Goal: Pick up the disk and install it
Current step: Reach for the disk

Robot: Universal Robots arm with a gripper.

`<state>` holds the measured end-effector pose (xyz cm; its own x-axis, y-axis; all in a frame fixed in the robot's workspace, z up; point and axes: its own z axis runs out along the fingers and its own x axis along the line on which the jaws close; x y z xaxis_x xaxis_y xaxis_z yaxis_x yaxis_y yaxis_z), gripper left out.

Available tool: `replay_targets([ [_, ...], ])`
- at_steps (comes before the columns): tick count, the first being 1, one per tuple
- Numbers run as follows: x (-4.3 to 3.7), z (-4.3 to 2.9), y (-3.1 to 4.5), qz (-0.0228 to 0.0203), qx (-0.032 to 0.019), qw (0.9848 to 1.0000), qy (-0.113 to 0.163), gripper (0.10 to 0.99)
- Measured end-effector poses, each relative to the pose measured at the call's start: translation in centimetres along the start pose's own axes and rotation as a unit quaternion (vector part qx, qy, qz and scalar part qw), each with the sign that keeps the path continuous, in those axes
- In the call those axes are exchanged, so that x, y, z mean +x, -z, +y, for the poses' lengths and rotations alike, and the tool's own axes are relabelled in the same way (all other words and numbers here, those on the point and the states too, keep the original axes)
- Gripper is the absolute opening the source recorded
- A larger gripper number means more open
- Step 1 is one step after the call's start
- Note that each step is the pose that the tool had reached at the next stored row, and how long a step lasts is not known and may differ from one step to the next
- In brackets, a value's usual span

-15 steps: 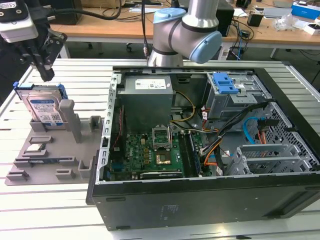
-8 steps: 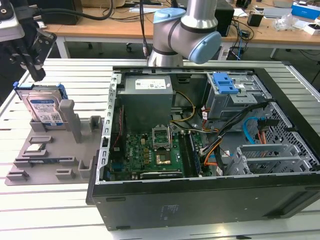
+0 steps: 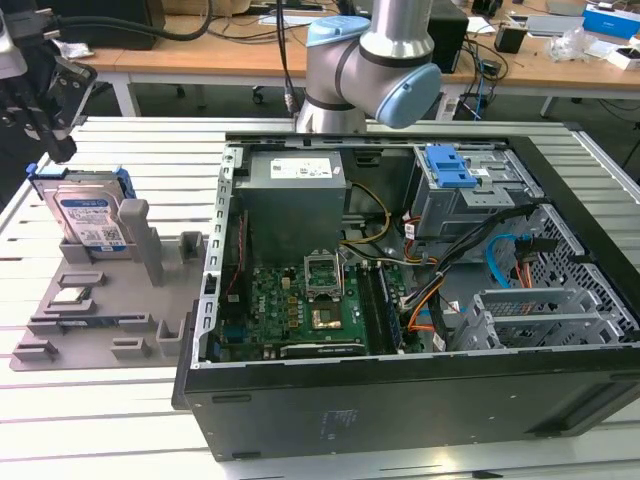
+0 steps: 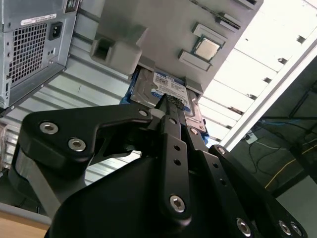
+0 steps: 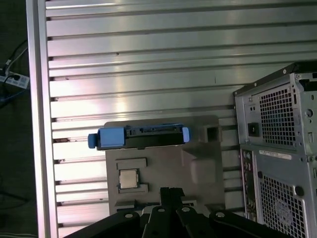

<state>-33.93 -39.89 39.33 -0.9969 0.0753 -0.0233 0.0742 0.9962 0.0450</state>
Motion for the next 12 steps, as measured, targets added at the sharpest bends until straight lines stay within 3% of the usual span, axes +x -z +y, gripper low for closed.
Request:
replay_targets([
  [7,1.92,-0.14,0.05,0.0000,0.0000,1.0000,0.000,0.106],
  [12,3.79,-0.28,0.10,0.0000,0.0000,1.0000,0.000,0.106],
])
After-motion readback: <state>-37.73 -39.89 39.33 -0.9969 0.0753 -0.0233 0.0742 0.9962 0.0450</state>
